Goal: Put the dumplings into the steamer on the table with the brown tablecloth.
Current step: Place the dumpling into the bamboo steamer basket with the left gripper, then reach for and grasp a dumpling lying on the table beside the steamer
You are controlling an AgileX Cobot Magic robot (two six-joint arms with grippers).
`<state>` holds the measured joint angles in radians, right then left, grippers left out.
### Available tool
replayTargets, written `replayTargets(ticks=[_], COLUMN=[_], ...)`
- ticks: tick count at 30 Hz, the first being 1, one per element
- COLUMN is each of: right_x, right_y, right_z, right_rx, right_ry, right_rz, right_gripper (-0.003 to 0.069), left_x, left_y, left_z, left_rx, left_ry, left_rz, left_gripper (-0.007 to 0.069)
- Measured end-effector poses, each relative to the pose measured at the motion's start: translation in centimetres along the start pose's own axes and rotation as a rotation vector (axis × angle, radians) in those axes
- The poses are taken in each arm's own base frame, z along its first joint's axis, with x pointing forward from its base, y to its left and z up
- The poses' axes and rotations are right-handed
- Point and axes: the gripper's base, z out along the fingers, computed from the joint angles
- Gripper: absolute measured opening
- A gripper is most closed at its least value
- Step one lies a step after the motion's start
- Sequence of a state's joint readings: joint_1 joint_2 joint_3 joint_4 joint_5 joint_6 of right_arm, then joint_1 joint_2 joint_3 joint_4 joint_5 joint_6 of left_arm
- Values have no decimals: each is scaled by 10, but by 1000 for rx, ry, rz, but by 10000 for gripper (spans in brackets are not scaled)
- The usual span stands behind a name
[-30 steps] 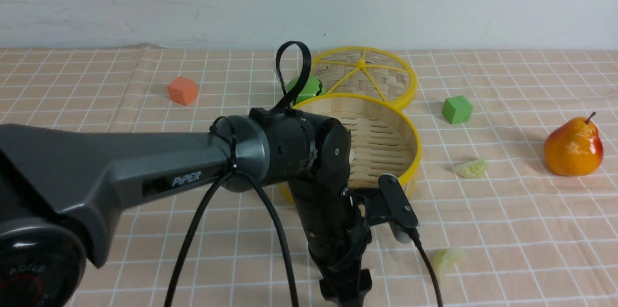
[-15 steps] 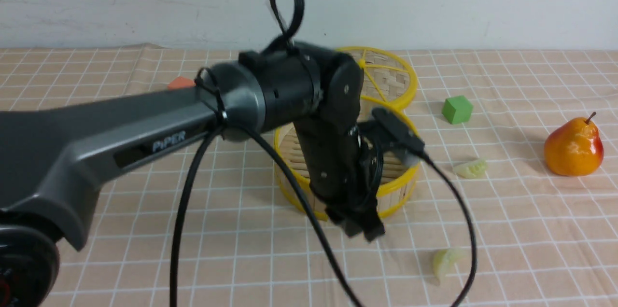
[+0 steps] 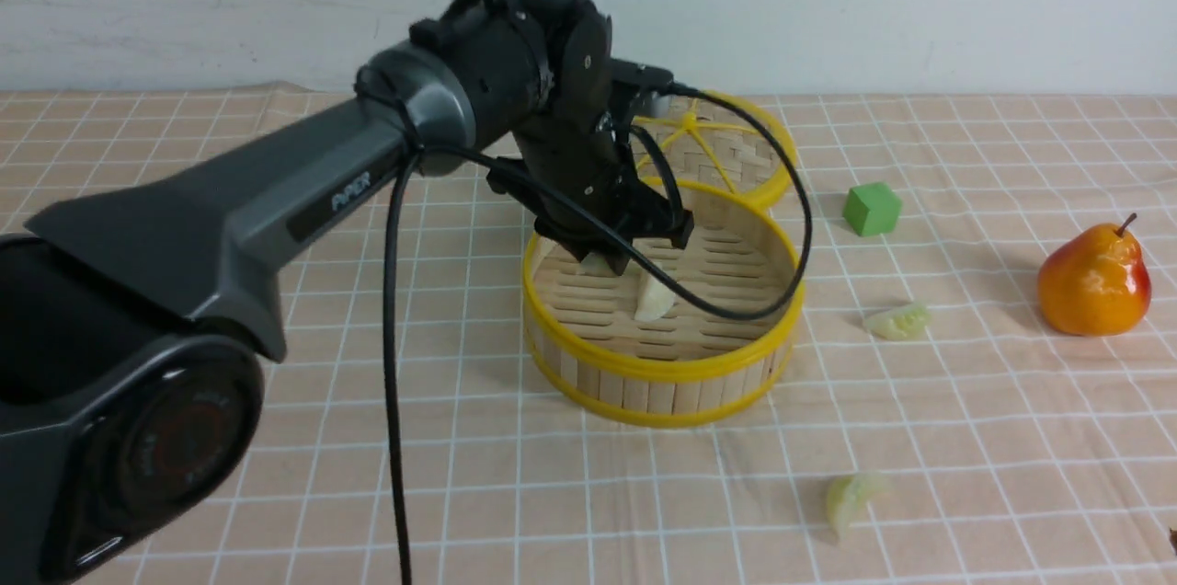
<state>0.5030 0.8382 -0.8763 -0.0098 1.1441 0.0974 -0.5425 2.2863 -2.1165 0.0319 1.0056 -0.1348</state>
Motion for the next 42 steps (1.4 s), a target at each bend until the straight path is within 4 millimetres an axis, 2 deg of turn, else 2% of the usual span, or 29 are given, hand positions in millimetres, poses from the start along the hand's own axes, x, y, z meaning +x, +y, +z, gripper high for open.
replayTargets(ticks=[3, 6, 10, 13, 14, 15, 16, 18, 19, 20, 21, 22, 23, 25, 27, 29, 32, 33, 34, 36, 42], right_x=[-6, -11, -20, -25, -25, -27, -30, -34, -36, -37, -38, -41, -43, -52, -60, -65, -79, -81, -86, -90, -92], right_y=[1, 1, 2, 3, 3, 3, 2, -3, -7, -9, -10, -15, -17, -23, -23, -22, -17, -16, -15, -14, -13], right_z=[13, 27, 44, 57, 57, 60, 64, 67, 69, 70, 69, 72, 74, 86, 101, 112, 150, 152, 167, 188, 233], right_rx=[6, 13, 19, 23, 23, 23, 25, 28, 25, 24, 23, 17, 14, -1, -24, -33, -50, -51, -51, -52, -54], right_ry=[60, 112, 151, 169, 170, 169, 161, 136, 122, 109, 104, 83, 74, 52, 62, 79, 167, 169, 205, 255, 367], right_rz=[20, 46, 55, 72, 72, 73, 87, 118, 146, 170, 176, 220, 238, 292, 320, 328, 310, 309, 303, 305, 359], right_gripper=[95, 103, 129, 176, 181, 202, 242, 290, 311, 325, 328, 349, 356, 375, 382, 384, 388, 388, 393, 405, 494], left_x=[3, 3, 0, -3, -3, -4, -9, -13, -15, -15, -15, -13, -12, -2, 8, 13, 24, 25, 29, 34, 50], left_y=[3, 4, 3, 4, 4, 4, 4, 4, 5, 5, 5, 7, 7, 10, 12, 13, 15, 15, 15, 15, 17], left_z=[20, 28, 27, 11, 11, 0, -27, -63, -91, -109, -114, -146, -155, -212, -243, -258, -293, -296, -308, -321, -353], left_rx=[-40, -44, -42, -41, -41, -40, -37, -32, -27, -23, -23, -19, -18, -13, -12, -10, 0, 2, 7, 19, 35], left_ry=[13, 1, -27, -37, -37, -40, -68, -112, -145, -171, -173, -209, -218, -265, -278, -292, -356, -364, -388, -415, -477], left_rz=[-4, -7, -8, -11, -11, -14, -18, -22, -26, -28, -29, -33, -34, -42, -43, -37, -22, -23, -15, -15, -15], left_gripper=[186, 192, 292, 398, 398, 427, 451, 461, 461, 460, 459, 447, 442, 380, 305, 249, 65, 55, -3, -14, -14])
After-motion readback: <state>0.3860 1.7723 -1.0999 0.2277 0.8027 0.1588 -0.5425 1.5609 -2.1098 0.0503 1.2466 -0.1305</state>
